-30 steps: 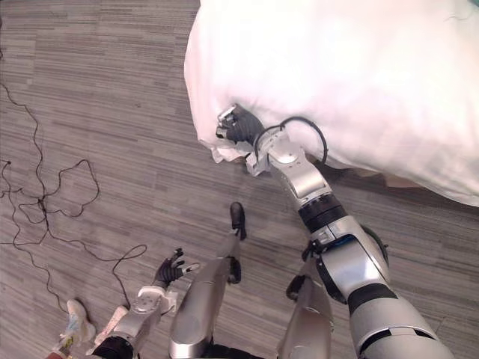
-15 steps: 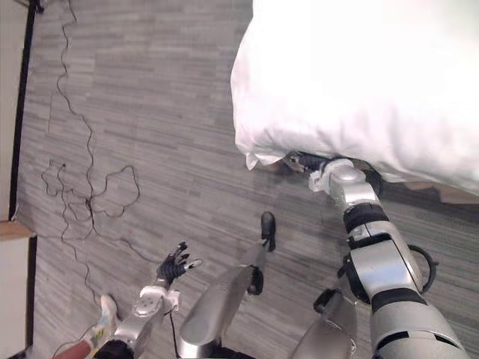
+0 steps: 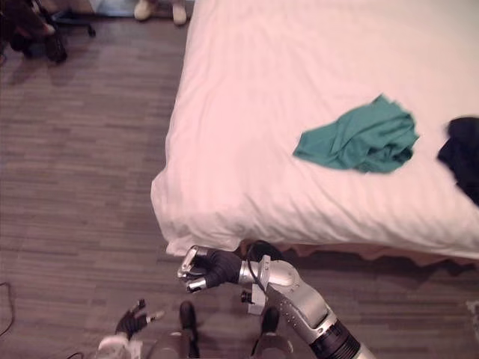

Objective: Tidy the bed and pick cloth on bed and put in laundry

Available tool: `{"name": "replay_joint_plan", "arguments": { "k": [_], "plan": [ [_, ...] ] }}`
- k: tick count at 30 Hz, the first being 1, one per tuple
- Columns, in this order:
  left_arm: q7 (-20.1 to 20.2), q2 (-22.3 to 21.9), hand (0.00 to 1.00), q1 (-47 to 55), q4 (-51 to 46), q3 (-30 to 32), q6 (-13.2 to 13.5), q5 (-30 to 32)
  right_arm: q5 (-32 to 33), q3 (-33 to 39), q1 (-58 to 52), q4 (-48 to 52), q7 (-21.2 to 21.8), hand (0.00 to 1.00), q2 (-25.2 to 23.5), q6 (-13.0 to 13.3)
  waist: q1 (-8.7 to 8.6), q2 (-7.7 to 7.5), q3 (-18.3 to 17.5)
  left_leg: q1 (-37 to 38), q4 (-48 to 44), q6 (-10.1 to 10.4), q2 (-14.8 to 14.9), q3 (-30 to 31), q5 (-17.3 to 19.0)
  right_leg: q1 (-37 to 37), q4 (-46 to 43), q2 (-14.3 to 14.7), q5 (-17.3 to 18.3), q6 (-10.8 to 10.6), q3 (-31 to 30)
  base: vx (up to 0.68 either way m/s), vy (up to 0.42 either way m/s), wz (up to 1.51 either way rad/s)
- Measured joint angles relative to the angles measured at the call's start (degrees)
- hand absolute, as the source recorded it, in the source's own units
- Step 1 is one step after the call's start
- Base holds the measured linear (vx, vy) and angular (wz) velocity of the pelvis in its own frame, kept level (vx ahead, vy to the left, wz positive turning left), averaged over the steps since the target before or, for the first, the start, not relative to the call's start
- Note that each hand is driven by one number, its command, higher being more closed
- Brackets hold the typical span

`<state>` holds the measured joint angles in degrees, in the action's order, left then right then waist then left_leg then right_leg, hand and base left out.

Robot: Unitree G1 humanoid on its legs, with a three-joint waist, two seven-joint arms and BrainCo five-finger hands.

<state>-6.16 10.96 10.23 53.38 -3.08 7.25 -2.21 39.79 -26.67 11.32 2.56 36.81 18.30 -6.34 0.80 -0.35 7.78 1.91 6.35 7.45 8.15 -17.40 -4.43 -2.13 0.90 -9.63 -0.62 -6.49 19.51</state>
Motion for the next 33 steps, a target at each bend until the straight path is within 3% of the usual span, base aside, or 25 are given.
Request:
{"name": "replay_joint_plan", "arguments": {
  "k": [3,7,10,13,14,16,19,21,26,29,32,33],
  "plan": [
    [-0.1,-0.1,0.00,0.0,0.4,1.3,0.1,0.2,1.9,4.4,4.0,-7.5,-3.7,1.00,-2.9,-0.1,0.04,0.43,-0.1,-0.8,0.0,0.4,0.6,-0.3,-0.3,0.5,0.6,0.6,-0.5,0.5,0.0,-0.12,-0.017,-0.08],
    [-0.2,0.2,0.00,-1.1,0.0,2.0,0.0,0.1,3.1,12.4,14.5,-15.3,-8.0,1.00,-2.8,1.4,0.08,1.20,1.9,-5.9,0.0,0.1,0.9,0.2,-1.7,5.5,0.6,0.8,-2.2,1.7,-0.3,-0.13,0.002,0.05],
    [-0.2,0.2,0.00,-4.2,-1.9,1.8,0.3,-0.8,3.4,20.4,28.1,-24.6,-10.2,1.00,1.8,4.0,0.93,4.47,9.5,-8.9,-0.3,-0.7,0.6,0.6,-4.5,8.4,0.6,0.7,-5.0,2.0,-0.9,-0.17,0.025,0.06],
    [-0.4,0.2,0.00,-6.5,-5.5,1.3,1.4,-3.6,5.7,24.4,38.0,-30.4,-11.4,1.00,8.6,6.2,1.55,9.06,15.8,-12.6,-0.3,-1.1,0.3,0.8,-6.0,12.1,0.9,0.5,-7.1,2.3,-1.1,-0.16,0.028,-0.01],
    [-0.7,0.3,0.00,-7.4,-6.4,0.1,1.4,-4.5,6.6,25.0,40.6,-33.7,-12.3,1.00,11.5,6.7,1.95,10.86,16.8,-14.4,-0.3,-1.6,0.2,0.8,-6.6,13.7,1.2,0.4,-7.8,2.2,-1.2,-0.11,0.010,-0.04],
    [-1.0,0.6,0.00,-8.3,-7.5,-3.3,1.3,-5.5,8.7,25.9,41.9,-38.7,-14.0,1.00,14.6,6.8,2.56,12.66,17.6,-15.7,-0.3,-1.8,0.0,0.7,-6.9,15.4,1.3,0.3,-8.3,2.3,-1.6,-0.05,0.005,-0.09],
    [-0.7,0.5,0.00,-9.3,-9.1,-7.7,1.2,-7.0,10.7,27.6,42.3,-45.4,-16.3,1.00,17.1,6.6,2.64,14.39,18.2,-16.5,-0.3,-2.1,-0.6,0.5,-7.1,16.8,1.2,-0.3,-8.6,2.1,-2.0,-0.01,0.007,-0.12],
    [0.2,0.4,0.00,-9.4,-11.0,-9.0,1.4,-8.2,13.4,30.9,42.2,-46.9,-15.5,1.00,17.7,6.8,2.24,15.62,18.2,-17.0,-0.4,-2.2,-1.3,-0.1,-7.1,17.9,1.2,-1.1,-8.8,1.7,-2.9,0.05,0.026,-0.12],
    [1.3,0.4,0.00,-9.3,-12.6,-9.1,4.9,-9.1,14.9,35.9,37.2,-46.0,-15.3,1.00,15.3,7.3,1.74,15.59,18.3,-15.0,-0.4,-2.5,-1.8,-1.1,-6.3,17.2,0.0,-1.9,-8.2,0.8,-4.8,0.05,0.008,-0.09],
    [1.4,-0.6,0.00,-7.2,-14.1,-5.9,6.7,-9.1,16.6,40.4,26.2,-42.1,-15.7,1.00,9.2,9.4,0.72,14.14,18.4,-11.5,-0.4,-2.0,-1.8,-2.8,-4.6,14.5,-0.8,-2.0,-6.3,0.1,-5.3,0.06,-0.012,-0.14],
    [1.3,-1.3,0.00,-5.6,-15.5,-3.3,7.7,-8.4,16.6,43.9,10.2,-41.8,-18.4,1.00,1.6,10.5,-0.78,11.46,17.4,-10.3,-0.4,-1.3,-1.4,-4.4,-3.2,14.0,-0.5,-1.7,-5.6,0.1,-6.1,0.09,-0.021,-0.27],
    [0.9,-2.2,0.00,-5.7,-15.6,-2.1,7.7,-6.8,16.6,46.4,0.7,-41.8,-20.3,0.00,-2.2,10.5,-1.39,9.97,16.8,-9.5,-0.4,-1.1,-1.1,-5.9,-2.8,14.0,-0.5,-1.4,-5.6,-0.1,-7.0,0.14,-0.027,-0.45]
  ]
}}
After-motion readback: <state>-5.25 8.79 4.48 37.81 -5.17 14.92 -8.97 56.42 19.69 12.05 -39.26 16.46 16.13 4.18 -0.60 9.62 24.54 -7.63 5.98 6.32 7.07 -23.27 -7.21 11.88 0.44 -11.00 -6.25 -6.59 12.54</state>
